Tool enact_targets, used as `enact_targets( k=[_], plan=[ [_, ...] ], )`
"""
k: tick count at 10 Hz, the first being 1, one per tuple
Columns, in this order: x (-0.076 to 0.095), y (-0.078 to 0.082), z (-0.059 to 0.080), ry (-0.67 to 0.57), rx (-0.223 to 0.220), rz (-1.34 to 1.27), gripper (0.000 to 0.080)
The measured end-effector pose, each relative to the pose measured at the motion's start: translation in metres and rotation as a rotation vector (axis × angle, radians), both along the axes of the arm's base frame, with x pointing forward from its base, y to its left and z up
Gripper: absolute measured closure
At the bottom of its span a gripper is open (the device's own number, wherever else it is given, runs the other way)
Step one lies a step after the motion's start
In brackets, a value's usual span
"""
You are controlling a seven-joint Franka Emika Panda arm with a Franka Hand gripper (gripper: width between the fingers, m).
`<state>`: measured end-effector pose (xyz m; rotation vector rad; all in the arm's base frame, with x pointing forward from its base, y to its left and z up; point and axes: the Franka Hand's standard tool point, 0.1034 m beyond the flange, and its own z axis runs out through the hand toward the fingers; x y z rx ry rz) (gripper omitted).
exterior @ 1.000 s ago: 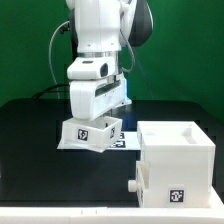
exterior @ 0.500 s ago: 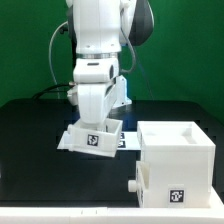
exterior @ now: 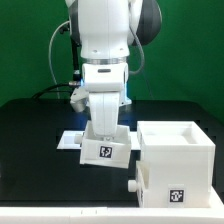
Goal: Assemble drawer
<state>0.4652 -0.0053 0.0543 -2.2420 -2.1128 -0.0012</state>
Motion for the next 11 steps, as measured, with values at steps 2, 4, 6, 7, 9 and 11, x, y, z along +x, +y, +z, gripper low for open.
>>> enact_targets(
  k=[2, 4, 6, 7, 9, 11],
  plan=[
    [0.002, -0.001, 0.001, 0.001, -0.001, 0.001, 0.0767],
    [0.041, -0.005, 0.012, 0.017, -0.006, 0.05, 0.0767],
    [0.059, -0.004, 0.013, 0.023, 0.001, 0.092, 0.0767],
    [0.057, -0.004, 0.012, 0.026, 0.001, 0.092, 0.0767],
    [0.057, -0.004, 0.012, 0.027, 0.001, 0.092, 0.0767],
    [0.068, -0.003, 0.014, 0.044, 0.002, 0.074, 0.0767]
  ],
)
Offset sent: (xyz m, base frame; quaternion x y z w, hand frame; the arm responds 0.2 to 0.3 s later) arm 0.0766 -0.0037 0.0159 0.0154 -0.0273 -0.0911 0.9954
